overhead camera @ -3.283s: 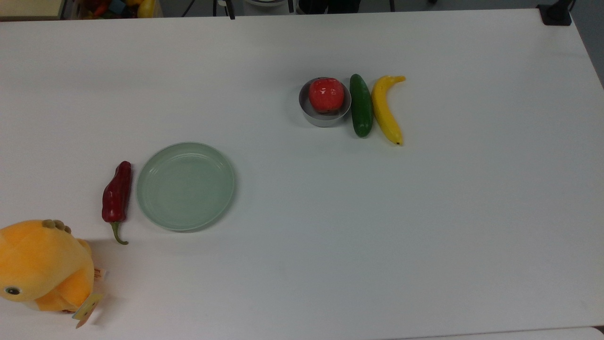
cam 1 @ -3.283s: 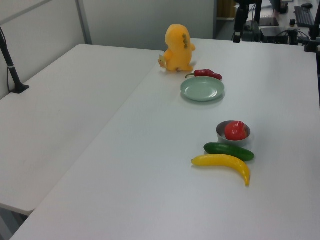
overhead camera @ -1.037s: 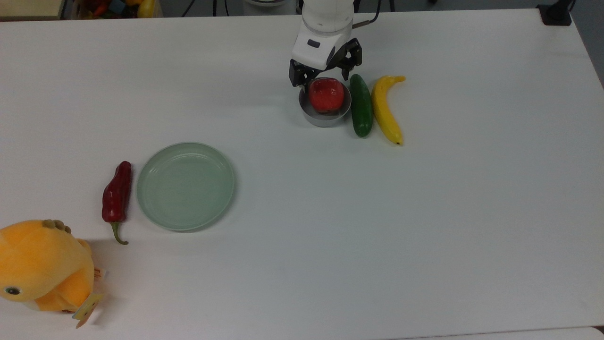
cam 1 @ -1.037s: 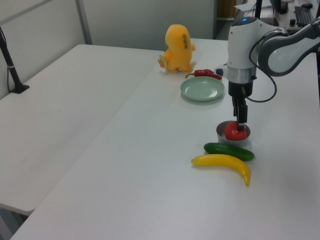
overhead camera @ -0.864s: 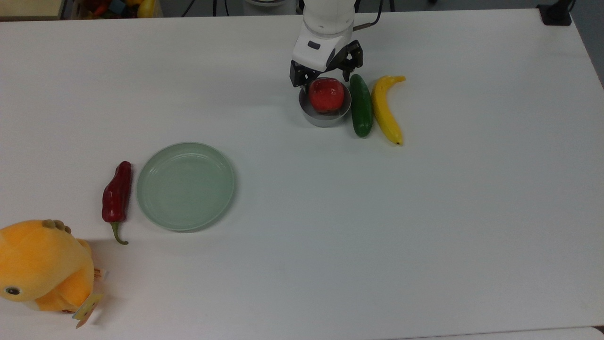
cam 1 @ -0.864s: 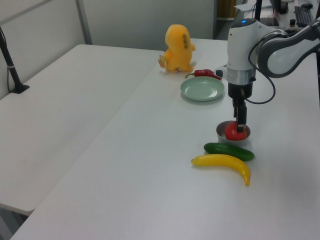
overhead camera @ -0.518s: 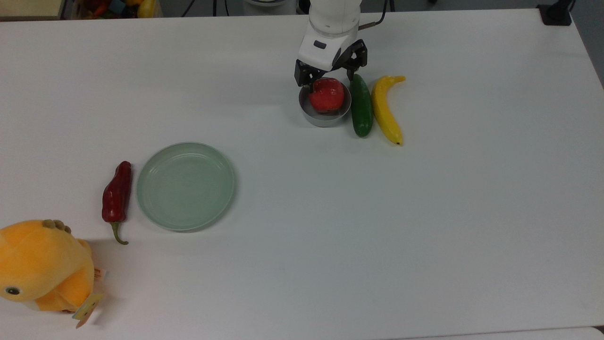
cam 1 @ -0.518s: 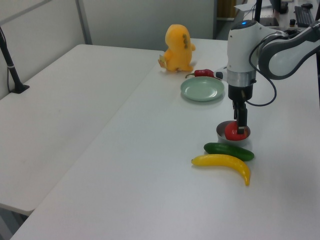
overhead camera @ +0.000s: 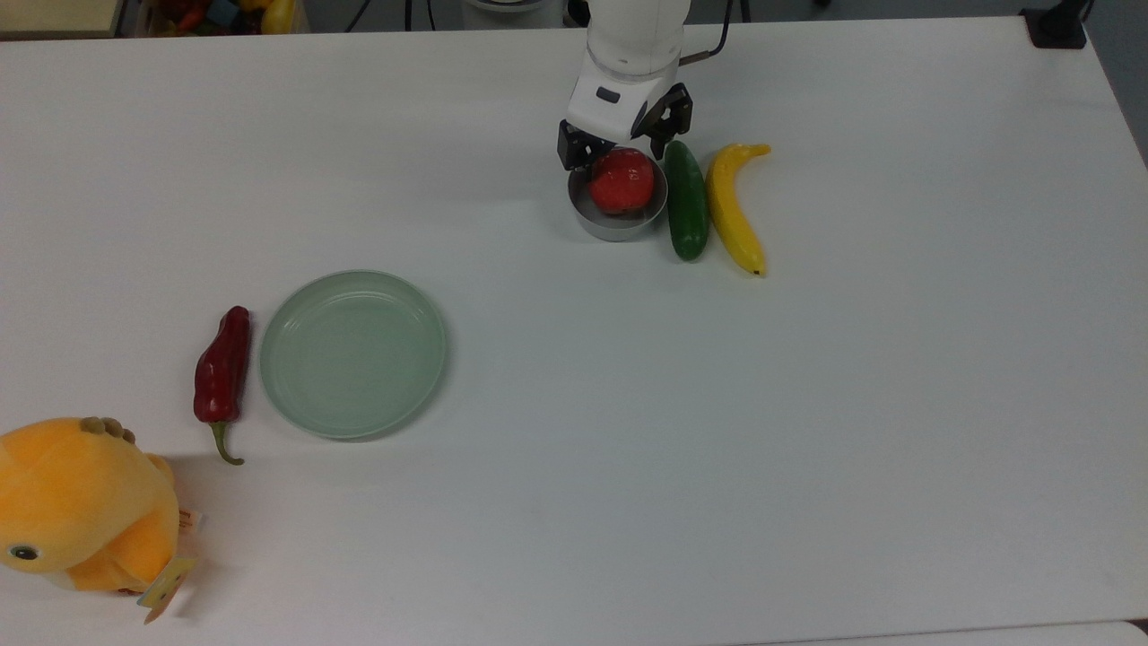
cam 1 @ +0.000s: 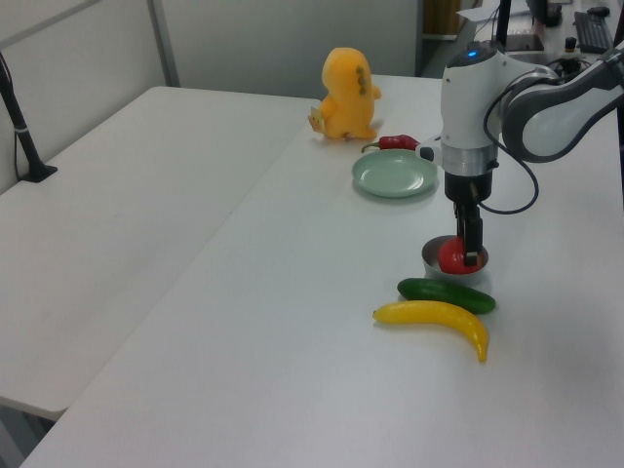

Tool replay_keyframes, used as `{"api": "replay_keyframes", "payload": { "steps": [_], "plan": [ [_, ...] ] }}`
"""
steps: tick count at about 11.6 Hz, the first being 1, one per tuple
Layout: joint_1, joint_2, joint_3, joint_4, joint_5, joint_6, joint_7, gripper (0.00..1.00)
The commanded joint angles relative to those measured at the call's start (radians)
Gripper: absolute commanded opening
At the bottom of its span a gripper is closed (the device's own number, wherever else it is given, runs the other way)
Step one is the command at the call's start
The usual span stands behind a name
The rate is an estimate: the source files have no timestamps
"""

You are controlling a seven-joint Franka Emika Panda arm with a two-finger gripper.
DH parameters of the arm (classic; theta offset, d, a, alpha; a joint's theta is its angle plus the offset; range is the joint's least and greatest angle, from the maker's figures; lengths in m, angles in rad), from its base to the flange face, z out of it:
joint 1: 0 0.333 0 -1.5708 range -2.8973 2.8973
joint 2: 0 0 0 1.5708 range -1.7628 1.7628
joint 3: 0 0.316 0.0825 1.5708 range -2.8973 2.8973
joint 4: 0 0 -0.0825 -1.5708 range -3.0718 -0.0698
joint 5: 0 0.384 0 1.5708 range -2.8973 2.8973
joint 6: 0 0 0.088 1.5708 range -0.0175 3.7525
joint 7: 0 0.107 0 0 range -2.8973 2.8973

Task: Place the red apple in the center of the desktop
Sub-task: 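Close the gripper around the red apple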

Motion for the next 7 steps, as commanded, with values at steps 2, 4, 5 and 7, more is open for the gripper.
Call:
{"api": "replay_keyframes", "payload": {
  "steps": [2,4,5,7],
  "plan": [
    [0.0,0.007,-0.002,-0.012,-0.038,0.02,0.021,0.65],
    [-0.004,0.007,-0.002,-0.012,-0.038,0.02,0.018,0.34],
    [-0.004,0.007,-0.002,-0.012,-0.038,0.02,0.018,0.24],
    [-0.008,0.004,-0.002,-0.009,-0.038,0.016,0.019,0.12]
  ]
}}
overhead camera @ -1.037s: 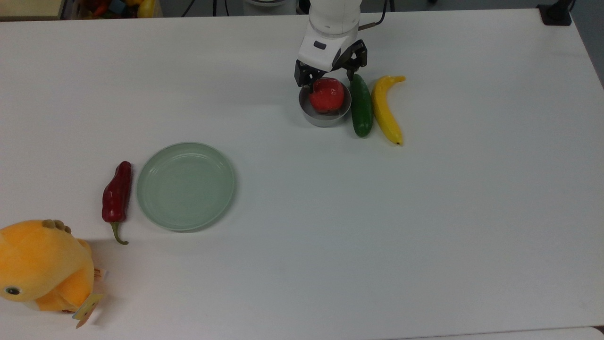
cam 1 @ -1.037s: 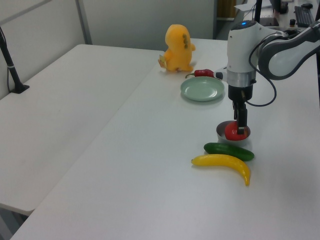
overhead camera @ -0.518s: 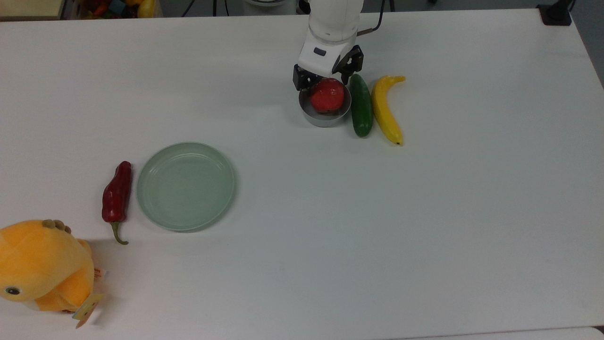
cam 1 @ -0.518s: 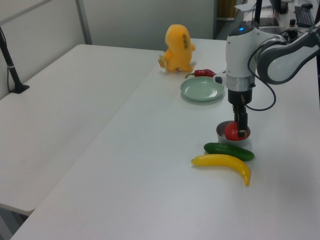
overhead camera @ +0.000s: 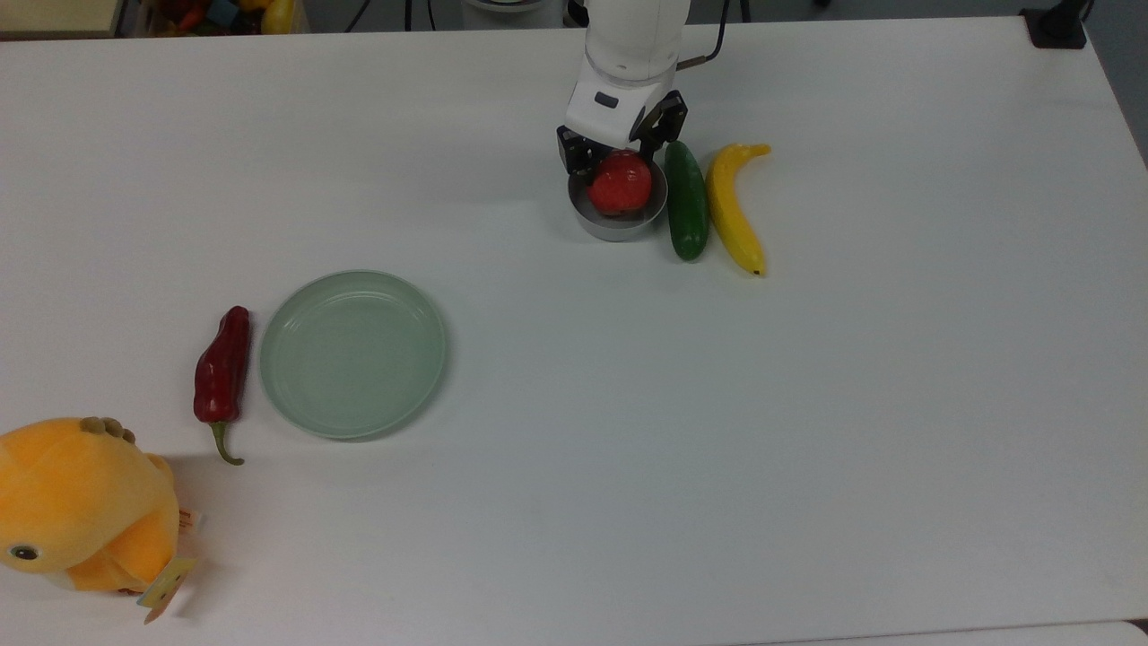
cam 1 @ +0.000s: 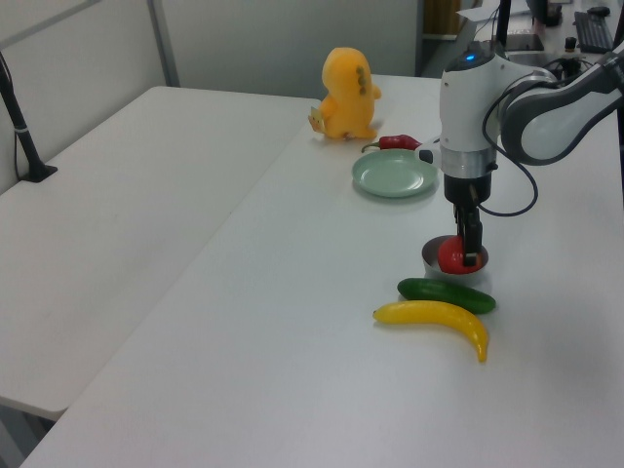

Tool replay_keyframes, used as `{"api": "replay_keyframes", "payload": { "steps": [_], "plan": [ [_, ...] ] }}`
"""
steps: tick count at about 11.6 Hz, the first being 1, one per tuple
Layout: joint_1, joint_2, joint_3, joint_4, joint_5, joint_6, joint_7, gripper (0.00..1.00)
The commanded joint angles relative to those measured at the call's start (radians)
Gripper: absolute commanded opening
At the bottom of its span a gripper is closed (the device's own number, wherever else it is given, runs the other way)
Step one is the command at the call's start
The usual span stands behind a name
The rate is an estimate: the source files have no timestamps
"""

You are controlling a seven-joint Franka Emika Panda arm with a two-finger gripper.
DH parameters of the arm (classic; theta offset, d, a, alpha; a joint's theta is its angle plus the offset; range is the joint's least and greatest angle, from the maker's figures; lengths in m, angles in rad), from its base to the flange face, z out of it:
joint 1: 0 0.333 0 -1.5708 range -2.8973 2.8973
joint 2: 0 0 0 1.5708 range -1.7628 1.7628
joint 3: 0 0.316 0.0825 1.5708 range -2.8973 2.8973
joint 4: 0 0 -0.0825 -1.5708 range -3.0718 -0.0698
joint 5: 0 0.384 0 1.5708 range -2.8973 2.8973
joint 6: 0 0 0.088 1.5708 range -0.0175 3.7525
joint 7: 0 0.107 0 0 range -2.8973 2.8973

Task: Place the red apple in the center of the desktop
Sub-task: 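Close the gripper around the red apple, then lift the red apple up out of the grey bowl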

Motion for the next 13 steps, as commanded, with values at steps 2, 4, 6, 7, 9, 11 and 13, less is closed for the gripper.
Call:
{"api": "replay_keyframes", "payload": {
  "steps": [2,4,6,7,9,11,13],
  "plan": [
    [-0.009,-0.014,-0.001,-0.004,-0.011,0.01,0.024,0.12],
    [-0.012,-0.023,-0.001,-0.001,-0.006,0.008,0.025,0.12],
    [-0.012,-0.024,-0.001,0.019,-0.003,-0.004,0.027,0.12],
    [-0.012,-0.033,-0.001,0.028,-0.001,-0.012,0.027,0.12],
    [-0.016,-0.049,-0.001,0.042,0.002,-0.036,0.028,0.12],
    [-0.033,-0.069,-0.003,0.063,0.031,-0.062,0.027,0.12],
    [-0.048,-0.074,-0.008,0.118,0.032,-0.145,0.025,0.12]
  ]
}}
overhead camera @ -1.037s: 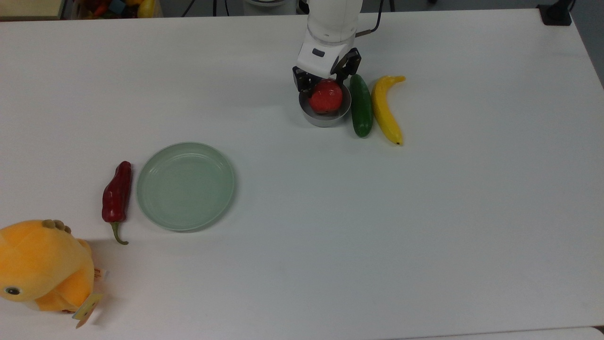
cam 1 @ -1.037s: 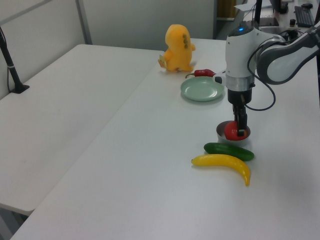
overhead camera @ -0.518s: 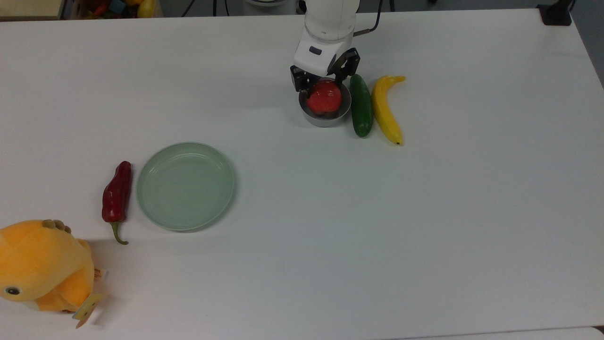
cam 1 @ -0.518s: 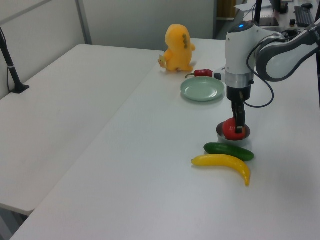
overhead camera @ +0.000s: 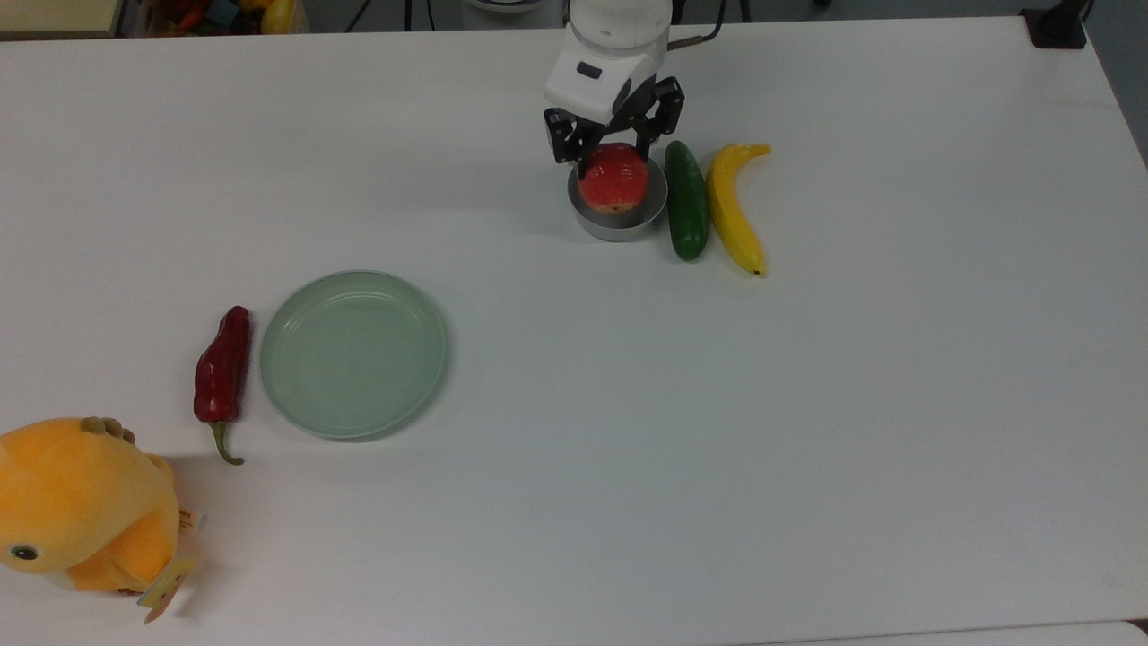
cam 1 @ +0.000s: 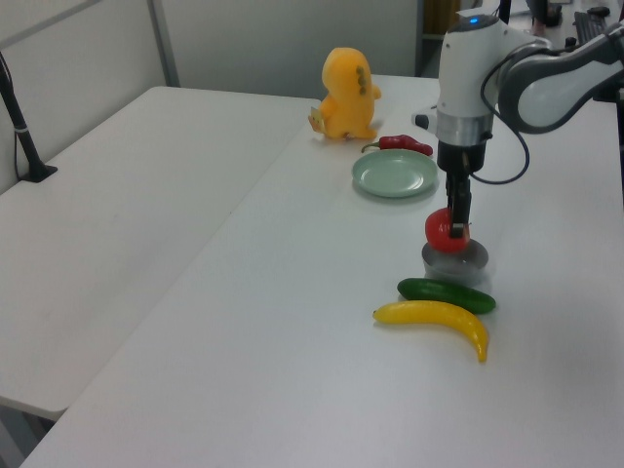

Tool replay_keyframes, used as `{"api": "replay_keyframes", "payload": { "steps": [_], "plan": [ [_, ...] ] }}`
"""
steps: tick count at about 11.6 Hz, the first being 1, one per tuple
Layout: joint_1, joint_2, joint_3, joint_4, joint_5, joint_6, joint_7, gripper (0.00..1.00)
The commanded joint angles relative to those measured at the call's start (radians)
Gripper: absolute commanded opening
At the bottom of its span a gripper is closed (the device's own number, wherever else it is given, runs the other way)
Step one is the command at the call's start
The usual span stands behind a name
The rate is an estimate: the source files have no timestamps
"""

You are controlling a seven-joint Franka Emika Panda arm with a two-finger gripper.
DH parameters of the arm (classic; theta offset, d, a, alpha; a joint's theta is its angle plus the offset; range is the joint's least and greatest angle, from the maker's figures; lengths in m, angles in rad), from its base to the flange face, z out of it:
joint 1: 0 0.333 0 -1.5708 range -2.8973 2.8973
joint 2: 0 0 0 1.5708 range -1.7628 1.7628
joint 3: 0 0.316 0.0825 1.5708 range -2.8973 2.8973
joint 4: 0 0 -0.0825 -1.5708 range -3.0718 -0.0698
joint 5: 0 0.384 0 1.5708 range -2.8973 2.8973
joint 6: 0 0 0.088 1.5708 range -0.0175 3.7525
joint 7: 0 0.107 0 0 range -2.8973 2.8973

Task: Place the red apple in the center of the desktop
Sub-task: 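Lift the red apple up out of the grey bowl, then carry the apple toward the table center and lower it onto the table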

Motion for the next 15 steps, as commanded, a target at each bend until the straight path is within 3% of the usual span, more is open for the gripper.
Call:
{"api": "replay_keyframes", "payload": {
  "steps": [1,2,5,8,11,15],
  "plan": [
    [-0.02,-0.03,-0.011,0.077,0.023,-0.149,0.006,0.12],
    [-0.027,-0.034,-0.016,0.098,0.024,-0.182,0.006,0.12],
    [-0.03,-0.047,-0.095,0.186,0.044,-0.328,0.001,0.12],
    [-0.031,-0.022,-0.206,0.276,0.09,-0.487,0.006,0.12],
    [-0.04,0.077,-0.301,0.373,0.142,-0.646,0.006,0.12],
    [-0.102,0.319,-0.321,0.512,0.178,-0.815,0.007,0.09]
  ]
}}
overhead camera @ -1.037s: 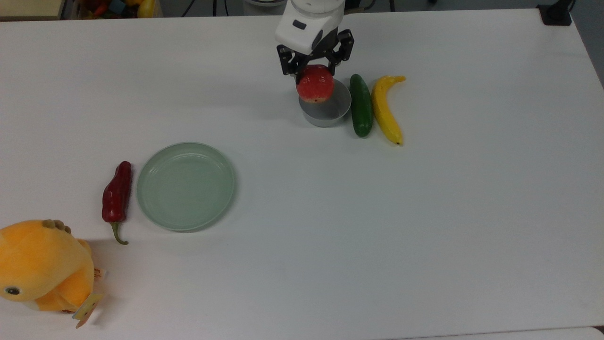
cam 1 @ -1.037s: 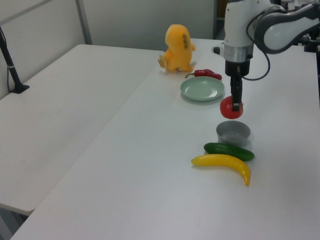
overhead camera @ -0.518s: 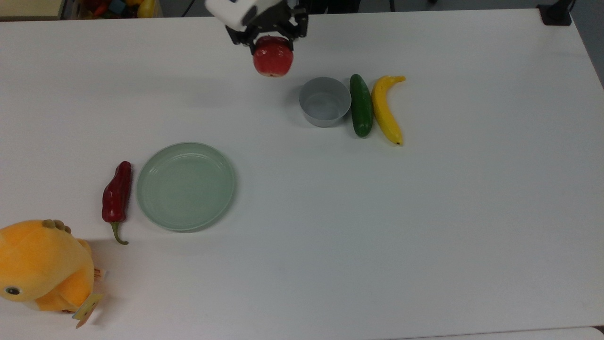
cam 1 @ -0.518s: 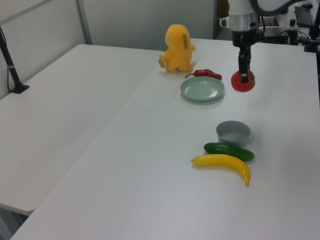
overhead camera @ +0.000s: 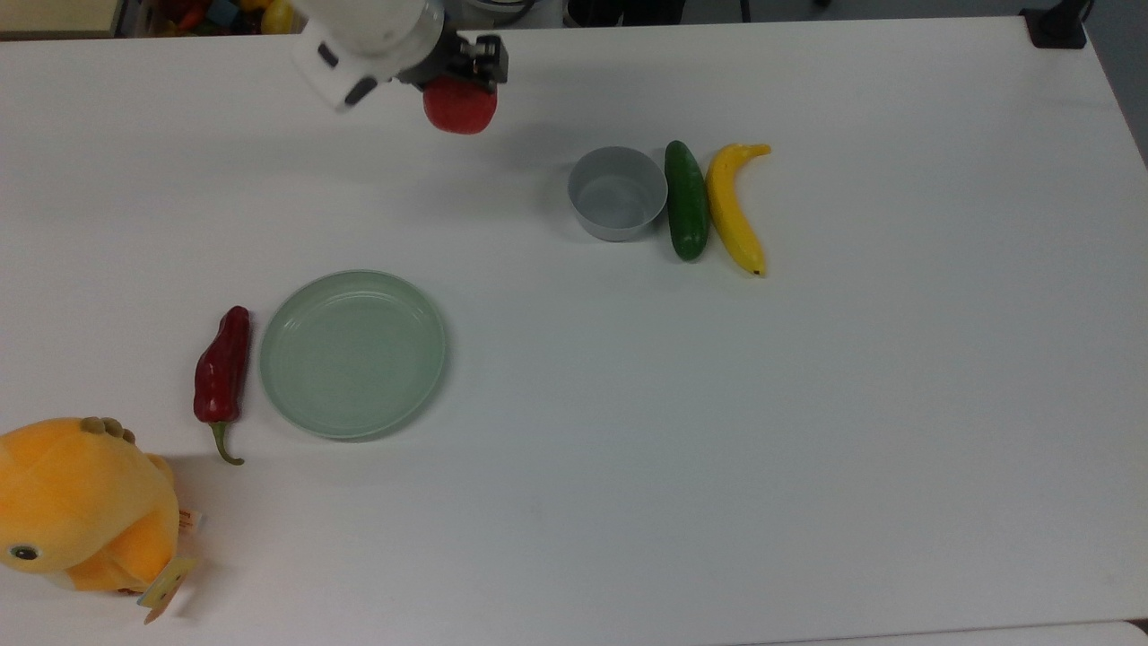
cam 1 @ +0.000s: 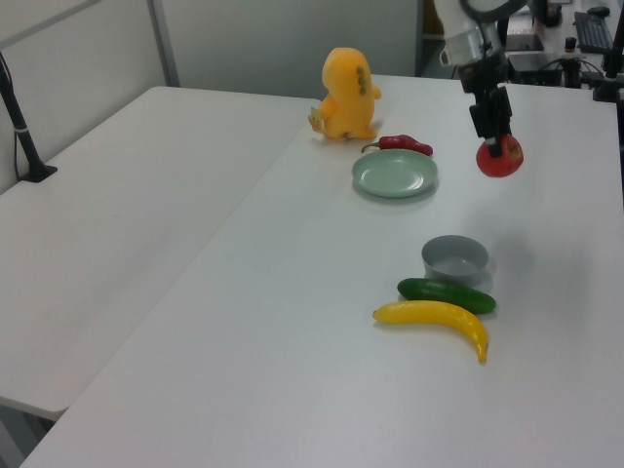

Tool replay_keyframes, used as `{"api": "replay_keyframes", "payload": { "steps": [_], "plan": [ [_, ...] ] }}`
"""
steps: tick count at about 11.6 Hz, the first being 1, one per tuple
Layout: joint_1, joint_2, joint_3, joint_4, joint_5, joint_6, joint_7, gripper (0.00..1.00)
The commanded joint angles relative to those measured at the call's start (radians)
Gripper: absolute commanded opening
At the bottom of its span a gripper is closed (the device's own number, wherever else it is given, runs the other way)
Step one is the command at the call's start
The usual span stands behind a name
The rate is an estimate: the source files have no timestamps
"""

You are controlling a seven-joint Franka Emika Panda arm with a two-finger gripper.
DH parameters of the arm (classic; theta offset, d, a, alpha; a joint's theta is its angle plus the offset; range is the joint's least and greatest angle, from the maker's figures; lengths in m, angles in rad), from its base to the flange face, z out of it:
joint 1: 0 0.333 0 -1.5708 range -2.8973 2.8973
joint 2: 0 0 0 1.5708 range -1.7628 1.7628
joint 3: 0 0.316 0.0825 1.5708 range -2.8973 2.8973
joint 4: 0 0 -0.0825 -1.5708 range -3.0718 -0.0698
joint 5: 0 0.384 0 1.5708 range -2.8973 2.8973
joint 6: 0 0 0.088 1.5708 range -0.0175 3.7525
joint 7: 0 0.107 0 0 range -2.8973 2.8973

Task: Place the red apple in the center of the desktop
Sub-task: 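Carry the apple toward the table center and lower it onto the table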

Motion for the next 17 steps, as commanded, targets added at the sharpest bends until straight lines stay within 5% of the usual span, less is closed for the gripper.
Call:
{"api": "replay_keyframes", "payload": {
  "steps": [1,4,9,10,13,15,17],
  "plan": [
    [-0.056,0.224,-0.009,0.169,0.045,-0.13,0.008,0.09],
    [-0.093,0.381,-0.007,0.296,0.065,-0.196,0.011,0.09],
    [-0.105,0.426,-0.004,0.297,0.067,-0.165,0.021,0.15],
    [-0.105,0.426,-0.004,0.294,0.067,-0.165,0.018,0.24],
    [-0.103,0.426,-0.004,0.292,0.065,-0.163,0.021,0.85],
    [-0.103,0.42,-0.001,0.29,0.058,-0.165,0.014,1.0],
    [-0.105,0.413,-0.001,0.29,0.056,-0.167,0.011,1.0]
  ]
}}
